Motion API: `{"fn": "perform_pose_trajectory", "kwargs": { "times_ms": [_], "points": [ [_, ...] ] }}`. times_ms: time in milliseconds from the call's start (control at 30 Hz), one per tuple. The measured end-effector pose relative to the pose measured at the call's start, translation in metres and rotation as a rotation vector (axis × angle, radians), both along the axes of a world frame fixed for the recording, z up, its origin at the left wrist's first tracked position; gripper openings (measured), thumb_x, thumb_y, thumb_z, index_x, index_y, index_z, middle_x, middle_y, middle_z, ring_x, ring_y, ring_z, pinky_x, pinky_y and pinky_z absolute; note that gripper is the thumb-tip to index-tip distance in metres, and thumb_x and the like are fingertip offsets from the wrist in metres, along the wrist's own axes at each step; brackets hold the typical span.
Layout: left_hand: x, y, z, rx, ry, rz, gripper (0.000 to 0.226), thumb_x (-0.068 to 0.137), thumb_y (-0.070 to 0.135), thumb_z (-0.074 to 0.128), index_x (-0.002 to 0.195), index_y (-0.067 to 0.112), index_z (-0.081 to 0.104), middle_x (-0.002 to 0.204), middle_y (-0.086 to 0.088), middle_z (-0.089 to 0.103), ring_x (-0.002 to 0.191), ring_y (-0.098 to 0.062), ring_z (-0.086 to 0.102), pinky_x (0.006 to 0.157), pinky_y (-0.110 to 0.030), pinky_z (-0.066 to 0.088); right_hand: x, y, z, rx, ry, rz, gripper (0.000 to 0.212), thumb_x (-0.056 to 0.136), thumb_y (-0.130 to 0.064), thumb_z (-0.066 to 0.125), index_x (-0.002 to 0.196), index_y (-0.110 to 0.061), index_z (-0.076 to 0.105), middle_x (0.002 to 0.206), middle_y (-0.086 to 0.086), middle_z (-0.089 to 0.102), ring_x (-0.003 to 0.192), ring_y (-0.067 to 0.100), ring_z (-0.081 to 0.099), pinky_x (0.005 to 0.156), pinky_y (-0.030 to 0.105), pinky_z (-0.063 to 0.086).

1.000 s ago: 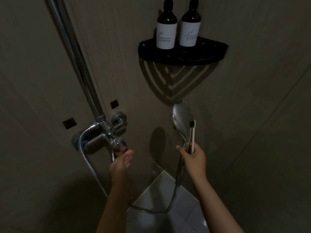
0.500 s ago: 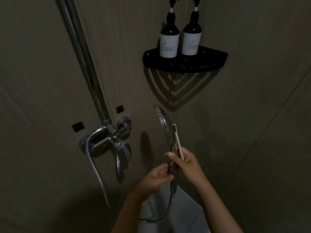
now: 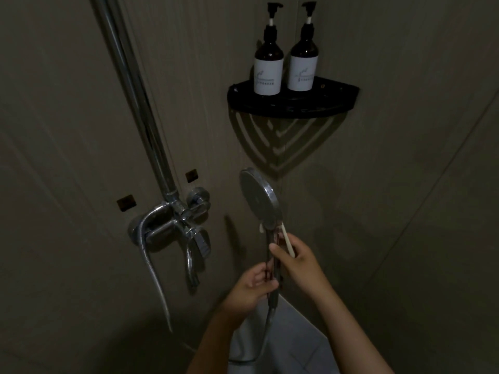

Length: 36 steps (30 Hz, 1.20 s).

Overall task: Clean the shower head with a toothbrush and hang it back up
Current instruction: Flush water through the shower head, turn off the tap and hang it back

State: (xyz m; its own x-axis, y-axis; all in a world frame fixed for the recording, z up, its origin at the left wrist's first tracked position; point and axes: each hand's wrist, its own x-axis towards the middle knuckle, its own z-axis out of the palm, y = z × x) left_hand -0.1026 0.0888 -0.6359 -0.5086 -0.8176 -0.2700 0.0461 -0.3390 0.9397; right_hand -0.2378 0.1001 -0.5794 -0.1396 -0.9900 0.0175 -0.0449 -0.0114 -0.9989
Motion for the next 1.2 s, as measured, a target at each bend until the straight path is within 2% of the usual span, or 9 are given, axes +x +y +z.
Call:
{"fn": "perform_pose_trajectory", "kwargs": {
  "times_ms": [167,300,400,500,567,700,867,1033,1200],
  "points": [
    [-0.006,-0.001,0.017,-0.064,0.047,0.089,0.030,0.090,-0.004,0.051,0.116,0.012,0.056,0.105,-0.001,0.068,0.094,-0.007,0.067,0.074,-0.018,0.054,-0.004,0.004,-0.005,0.087,0.008,-0.057,0.039,0.086,-0.012,0.065,0.123,-0.014,0.051,0.092,0.003,0.063,0.075,0.000,0.063,0.062,0.005,0.046],
    [-0.011,-0.004,0.026,-0.073,0.119,0.159,0.023,0.090,-0.007,0.048,0.111,0.003,0.051,0.106,-0.008,0.066,0.083,-0.003,0.068,0.066,-0.014,0.052,-0.009,0.007,-0.004,0.127,0.043,-0.104,0.057,0.089,-0.024,0.062,0.133,-0.037,0.029,0.092,0.005,0.060,0.081,0.010,0.062,0.069,0.016,0.048],
    [-0.014,-0.007,0.026,-0.062,0.088,0.217,0.019,0.090,-0.003,0.051,0.105,0.010,0.053,0.100,-0.005,0.063,0.083,-0.008,0.063,0.062,-0.014,0.050,-0.010,0.005,-0.009,0.090,0.159,-0.114,0.060,0.089,-0.028,0.061,0.138,-0.042,0.030,0.099,0.011,0.061,0.089,0.021,0.063,0.080,0.027,0.049],
    [-0.020,-0.008,0.027,-0.080,0.085,0.259,0.019,0.090,-0.004,0.051,0.103,0.010,0.053,0.095,-0.002,0.065,0.079,-0.005,0.064,0.062,-0.014,0.051,-0.008,0.002,-0.008,0.043,0.335,-0.102,0.029,0.088,-0.030,0.062,0.115,-0.039,0.057,0.104,0.004,0.055,0.093,0.009,0.057,0.084,0.023,0.046],
    [-0.025,-0.008,0.032,-0.095,0.123,0.291,0.021,0.089,-0.008,0.050,0.100,0.009,0.054,0.094,-0.004,0.066,0.076,-0.002,0.067,0.065,-0.016,0.052,-0.005,0.000,-0.005,0.043,0.394,-0.090,0.014,0.086,-0.031,0.064,0.100,-0.033,0.063,0.102,0.001,0.055,0.090,0.001,0.055,0.081,0.019,0.046],
    [-0.034,-0.011,0.042,-0.134,0.123,0.363,0.029,0.087,-0.013,0.048,0.090,0.014,0.054,0.091,-0.001,0.067,0.075,0.000,0.068,0.062,-0.016,0.052,0.000,-0.008,-0.001,0.015,0.473,-0.152,0.019,0.083,-0.033,0.068,0.100,-0.026,0.067,0.099,0.000,0.059,0.088,0.007,0.058,0.078,0.026,0.049],
    [-0.039,-0.021,0.057,-0.206,0.054,0.409,0.030,0.088,-0.012,0.048,0.094,0.015,0.059,0.092,-0.001,0.070,0.091,-0.015,0.066,0.071,-0.020,0.052,0.001,-0.024,0.010,0.004,0.544,-0.148,0.026,0.087,-0.034,0.063,0.111,-0.024,0.064,0.102,-0.001,0.060,0.092,0.011,0.058,0.081,0.028,0.048],
    [-0.043,-0.038,0.099,-0.393,-0.109,0.372,0.023,0.091,-0.001,0.050,0.084,0.018,0.059,0.076,0.003,0.065,0.073,-0.005,0.062,0.064,-0.015,0.045,0.000,-0.045,0.046,-0.079,0.552,-0.169,0.012,0.087,-0.028,0.062,0.097,-0.022,0.060,0.088,-0.004,0.065,0.083,0.015,0.062,0.075,0.034,0.049],
    [-0.042,-0.058,0.156,-0.555,-0.178,0.387,0.022,0.089,-0.001,0.051,0.081,0.018,0.059,0.066,0.005,0.060,0.057,0.007,0.053,0.057,-0.011,0.041,-0.004,-0.063,0.102,-0.191,0.549,-0.148,0.011,0.090,-0.027,0.059,0.087,-0.021,0.050,0.069,-0.008,0.055,0.073,0.017,0.060,0.068,0.035,0.046]
  ]
}}
